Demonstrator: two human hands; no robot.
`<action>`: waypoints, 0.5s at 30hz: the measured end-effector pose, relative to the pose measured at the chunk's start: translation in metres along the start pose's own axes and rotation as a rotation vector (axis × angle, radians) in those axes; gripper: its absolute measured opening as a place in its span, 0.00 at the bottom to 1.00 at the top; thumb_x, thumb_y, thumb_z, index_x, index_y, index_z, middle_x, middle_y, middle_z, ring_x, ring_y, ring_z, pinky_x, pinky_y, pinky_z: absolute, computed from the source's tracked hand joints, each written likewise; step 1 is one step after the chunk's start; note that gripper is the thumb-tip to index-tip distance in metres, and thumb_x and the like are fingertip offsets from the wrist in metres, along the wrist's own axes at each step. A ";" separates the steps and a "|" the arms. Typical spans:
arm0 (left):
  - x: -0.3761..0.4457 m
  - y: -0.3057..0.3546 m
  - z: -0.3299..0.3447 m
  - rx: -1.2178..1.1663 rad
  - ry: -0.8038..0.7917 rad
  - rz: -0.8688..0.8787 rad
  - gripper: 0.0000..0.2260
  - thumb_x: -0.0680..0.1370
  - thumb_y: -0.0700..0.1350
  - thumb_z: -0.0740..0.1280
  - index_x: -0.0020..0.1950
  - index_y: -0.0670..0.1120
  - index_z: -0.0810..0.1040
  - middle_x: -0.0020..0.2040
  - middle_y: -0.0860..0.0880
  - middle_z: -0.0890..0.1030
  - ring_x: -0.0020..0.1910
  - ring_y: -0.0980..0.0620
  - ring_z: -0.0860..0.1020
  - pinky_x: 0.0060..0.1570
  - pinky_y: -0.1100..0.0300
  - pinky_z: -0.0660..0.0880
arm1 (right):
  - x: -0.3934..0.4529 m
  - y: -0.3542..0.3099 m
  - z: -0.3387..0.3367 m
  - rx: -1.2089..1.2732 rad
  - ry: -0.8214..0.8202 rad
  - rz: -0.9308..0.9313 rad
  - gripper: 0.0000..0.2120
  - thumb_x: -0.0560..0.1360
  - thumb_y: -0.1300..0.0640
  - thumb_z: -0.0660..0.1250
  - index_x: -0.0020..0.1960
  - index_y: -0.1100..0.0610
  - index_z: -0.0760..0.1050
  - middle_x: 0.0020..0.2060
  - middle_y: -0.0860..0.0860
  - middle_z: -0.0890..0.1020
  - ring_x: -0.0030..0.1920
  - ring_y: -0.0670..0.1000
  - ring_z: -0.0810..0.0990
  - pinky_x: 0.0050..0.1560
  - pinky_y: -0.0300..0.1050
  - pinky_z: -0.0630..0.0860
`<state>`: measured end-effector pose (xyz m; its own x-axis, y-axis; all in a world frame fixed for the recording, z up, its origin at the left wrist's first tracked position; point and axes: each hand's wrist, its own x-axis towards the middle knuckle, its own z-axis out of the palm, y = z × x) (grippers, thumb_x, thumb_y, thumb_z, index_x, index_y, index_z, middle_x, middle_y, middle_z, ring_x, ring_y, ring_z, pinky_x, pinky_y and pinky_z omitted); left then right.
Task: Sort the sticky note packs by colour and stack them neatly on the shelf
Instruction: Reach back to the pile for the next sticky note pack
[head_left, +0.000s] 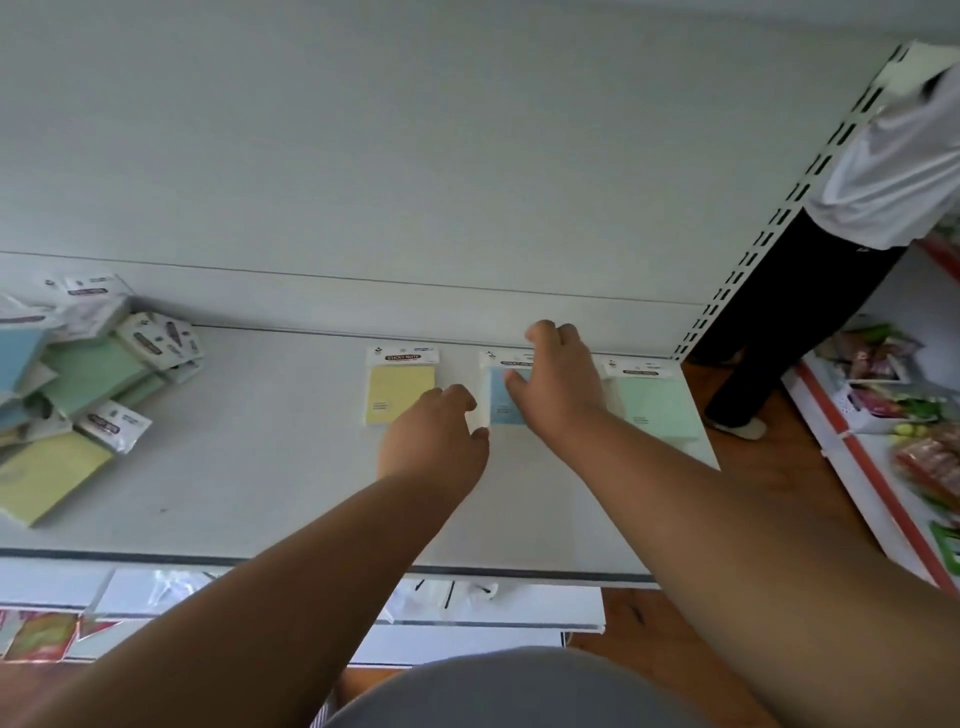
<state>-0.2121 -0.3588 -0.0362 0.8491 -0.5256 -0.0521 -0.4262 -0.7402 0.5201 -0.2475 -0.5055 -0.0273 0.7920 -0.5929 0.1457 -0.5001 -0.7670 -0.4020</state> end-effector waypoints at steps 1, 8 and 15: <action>-0.004 -0.007 -0.005 -0.010 0.000 0.002 0.14 0.76 0.52 0.66 0.60 0.55 0.74 0.54 0.54 0.78 0.49 0.51 0.79 0.47 0.58 0.75 | -0.004 -0.010 0.003 0.026 -0.009 -0.042 0.20 0.74 0.52 0.68 0.62 0.58 0.69 0.57 0.57 0.72 0.57 0.59 0.74 0.53 0.51 0.74; -0.016 -0.100 -0.072 0.000 0.047 -0.070 0.11 0.76 0.54 0.64 0.57 0.56 0.76 0.49 0.57 0.79 0.47 0.54 0.78 0.42 0.61 0.71 | -0.022 -0.120 0.041 0.173 -0.067 -0.195 0.13 0.76 0.50 0.67 0.55 0.56 0.73 0.52 0.53 0.76 0.49 0.53 0.76 0.46 0.44 0.72; -0.029 -0.234 -0.153 0.035 0.154 -0.232 0.10 0.75 0.53 0.65 0.56 0.56 0.77 0.50 0.55 0.80 0.49 0.51 0.78 0.46 0.59 0.73 | -0.030 -0.254 0.114 0.316 -0.231 -0.237 0.12 0.76 0.50 0.66 0.56 0.53 0.75 0.53 0.50 0.77 0.46 0.48 0.75 0.47 0.41 0.69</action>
<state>-0.0890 -0.1061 -0.0261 0.9615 -0.2728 -0.0346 -0.2235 -0.8486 0.4796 -0.1037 -0.2648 -0.0325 0.9470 -0.3120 0.0763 -0.1925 -0.7415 -0.6428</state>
